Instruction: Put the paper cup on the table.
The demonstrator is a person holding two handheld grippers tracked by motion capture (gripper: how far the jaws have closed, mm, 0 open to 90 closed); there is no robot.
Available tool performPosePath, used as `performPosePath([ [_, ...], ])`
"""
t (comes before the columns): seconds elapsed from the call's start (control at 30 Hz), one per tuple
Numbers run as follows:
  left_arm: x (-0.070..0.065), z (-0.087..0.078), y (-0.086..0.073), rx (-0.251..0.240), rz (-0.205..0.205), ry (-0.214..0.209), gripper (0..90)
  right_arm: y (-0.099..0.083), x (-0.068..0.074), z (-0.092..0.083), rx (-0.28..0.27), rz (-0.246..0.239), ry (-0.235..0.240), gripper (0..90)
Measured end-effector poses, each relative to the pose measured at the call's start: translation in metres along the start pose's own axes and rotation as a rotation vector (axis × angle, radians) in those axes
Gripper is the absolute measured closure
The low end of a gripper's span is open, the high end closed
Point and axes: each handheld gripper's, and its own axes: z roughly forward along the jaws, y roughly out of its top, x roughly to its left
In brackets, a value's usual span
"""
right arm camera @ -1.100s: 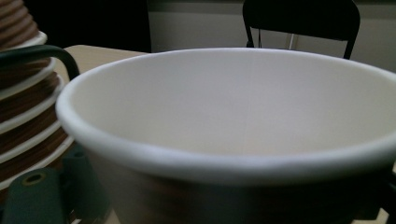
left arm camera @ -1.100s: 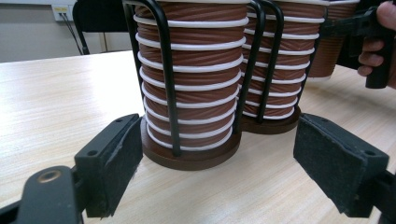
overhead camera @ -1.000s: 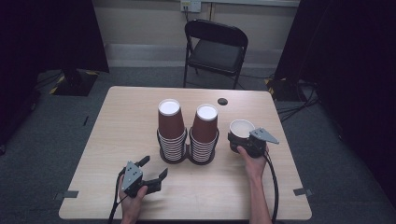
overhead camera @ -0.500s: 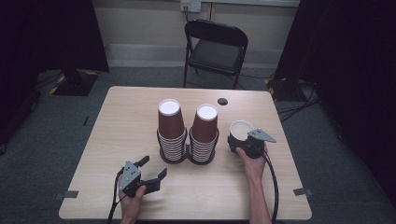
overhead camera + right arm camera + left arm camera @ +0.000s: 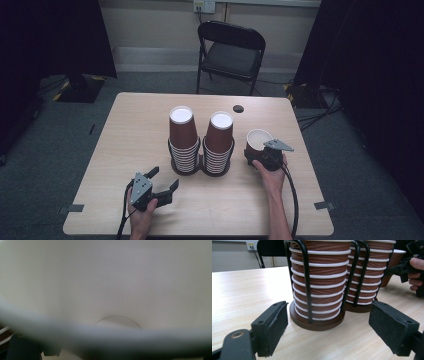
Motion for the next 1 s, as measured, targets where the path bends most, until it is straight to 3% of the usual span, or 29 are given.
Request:
performPosePath([
  [0.3, 0.001, 0.0, 0.0, 0.002, -0.003, -0.001, 15.5, 0.0, 0.002, -0.004, 0.038, -0.011, -0.014, 14.0],
  [0.5, 0.001, 0.0, 0.0, 0.007, -0.004, -0.011, 16.0, -0.002, 0.0, -0.007, 0.061, 0.007, -0.004, 13.3],
  [1.0, 0.001, 0.0, 0.0, 0.007, -0.006, -0.002, 15.9, -0.009, 0.0, -0.025, 0.027, 0.037, -0.017, 13.9],
])
